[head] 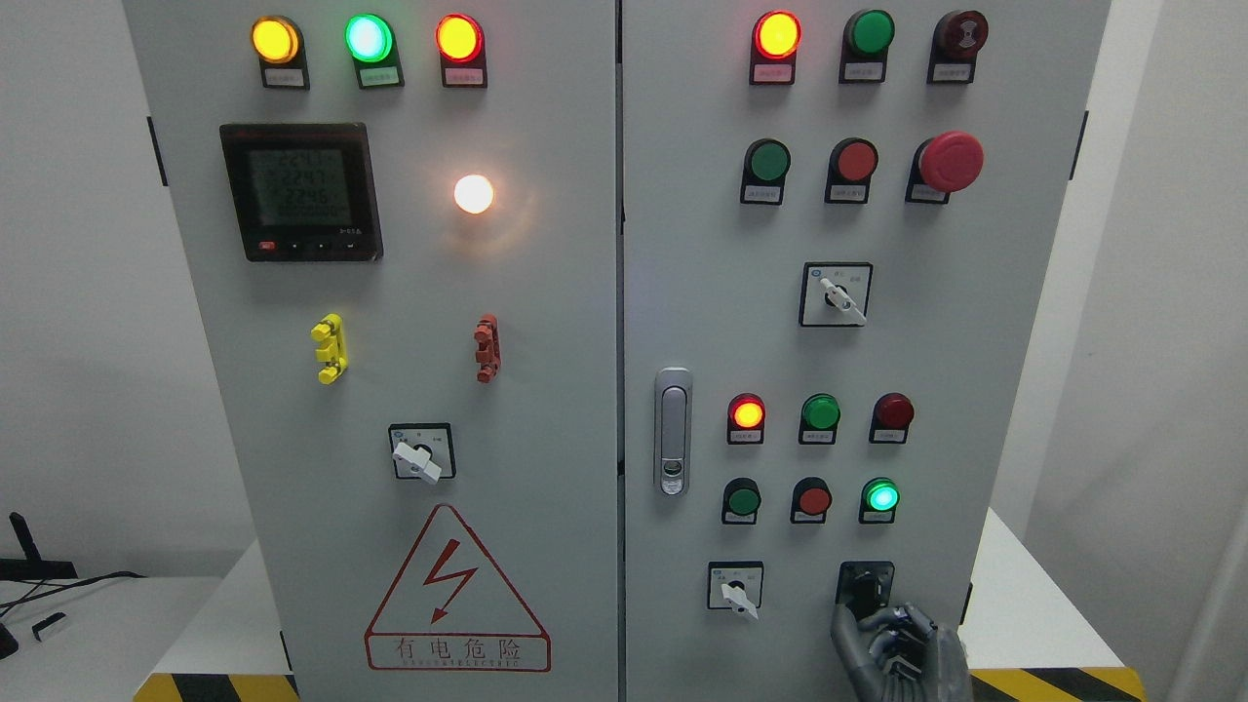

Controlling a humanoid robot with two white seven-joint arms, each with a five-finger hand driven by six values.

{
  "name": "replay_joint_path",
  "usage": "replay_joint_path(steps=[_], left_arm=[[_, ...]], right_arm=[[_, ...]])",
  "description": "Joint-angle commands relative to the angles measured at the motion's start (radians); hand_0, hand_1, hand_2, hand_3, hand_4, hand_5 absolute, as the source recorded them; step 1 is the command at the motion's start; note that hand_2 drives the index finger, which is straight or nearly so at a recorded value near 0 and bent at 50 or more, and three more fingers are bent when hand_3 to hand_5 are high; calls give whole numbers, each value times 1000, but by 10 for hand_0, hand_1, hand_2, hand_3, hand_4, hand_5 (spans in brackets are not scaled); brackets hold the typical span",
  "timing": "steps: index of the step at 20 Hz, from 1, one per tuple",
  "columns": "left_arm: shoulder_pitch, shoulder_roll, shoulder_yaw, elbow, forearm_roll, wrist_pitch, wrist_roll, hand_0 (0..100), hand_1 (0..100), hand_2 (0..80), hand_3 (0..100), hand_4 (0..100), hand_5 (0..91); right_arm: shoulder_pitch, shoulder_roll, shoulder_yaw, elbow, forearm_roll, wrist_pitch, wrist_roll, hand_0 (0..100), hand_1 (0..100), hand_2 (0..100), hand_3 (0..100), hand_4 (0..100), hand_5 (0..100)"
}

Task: Trip black knob to open circuit

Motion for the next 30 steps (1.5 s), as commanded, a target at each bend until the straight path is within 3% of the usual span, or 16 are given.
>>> replay_joint_path(steps=[1,12,30], left_arm=[[0,-1,0,-1,-31,0,-1,120,389,0,0,0,0],[0,1,0,-1,-31,0,-1,120,389,0,0,0,0],[0,1,0,1,-31,0,-1,120,389,0,0,0,0]], right_arm=[[-1,-1,17,-1,-3,0,-1,318,693,632,889,899,979],[-1,0,14,-1,-2,1,-1,318,687,582,873,888,976],[-1,0,14,-2,5,1,-1,314,685,579,864,885,971]])
